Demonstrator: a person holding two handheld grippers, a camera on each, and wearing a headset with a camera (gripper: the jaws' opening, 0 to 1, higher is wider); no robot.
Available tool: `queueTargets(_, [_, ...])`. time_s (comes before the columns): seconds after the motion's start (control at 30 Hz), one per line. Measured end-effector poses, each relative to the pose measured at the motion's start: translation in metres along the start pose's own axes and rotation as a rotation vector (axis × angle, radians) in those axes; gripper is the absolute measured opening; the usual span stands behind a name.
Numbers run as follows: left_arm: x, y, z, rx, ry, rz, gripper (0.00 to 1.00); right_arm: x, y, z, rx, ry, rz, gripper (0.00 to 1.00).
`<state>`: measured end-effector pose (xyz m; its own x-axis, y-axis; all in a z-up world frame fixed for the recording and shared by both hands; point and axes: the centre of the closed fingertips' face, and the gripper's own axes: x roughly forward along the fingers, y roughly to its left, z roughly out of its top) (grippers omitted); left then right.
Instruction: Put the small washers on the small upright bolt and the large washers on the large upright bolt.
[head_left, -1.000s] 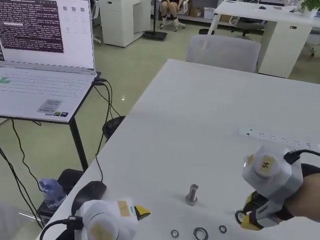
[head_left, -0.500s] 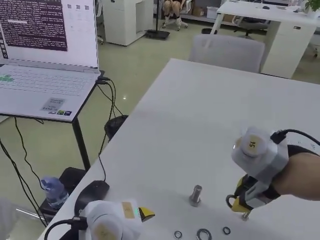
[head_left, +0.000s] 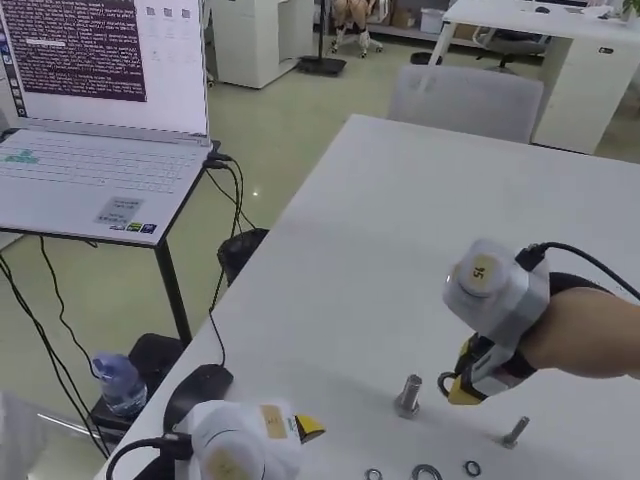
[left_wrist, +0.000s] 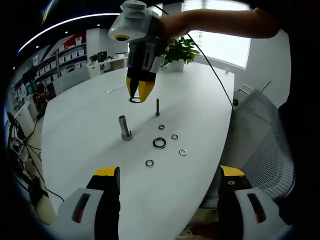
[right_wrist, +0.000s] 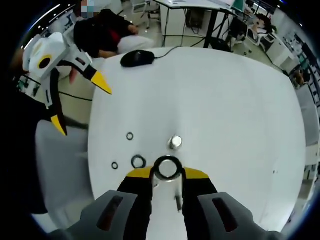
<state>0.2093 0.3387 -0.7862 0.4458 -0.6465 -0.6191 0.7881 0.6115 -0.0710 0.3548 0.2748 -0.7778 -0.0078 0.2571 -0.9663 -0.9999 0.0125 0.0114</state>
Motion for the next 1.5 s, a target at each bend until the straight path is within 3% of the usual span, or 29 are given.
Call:
queueTargets(0.7, [0.007,0.001,-0.002,0.007,-0.005,-0.052,0.79,0.033,-0.013,0.021,-0.002,0.044,0.012,0.22])
queueTargets(1.37, [0.006,0.006,-0.007,-0.015,0.005,-0.05,0.78,0.056,-0.013,0.015,-0.022,0.104,0.016,0.22])
queueTargets(1.5, [0.006,0.004,-0.006,0.019,0.009,-0.049,0.78,0.063,-0.014,0.014,-0.03,0.113,0.01,0.22])
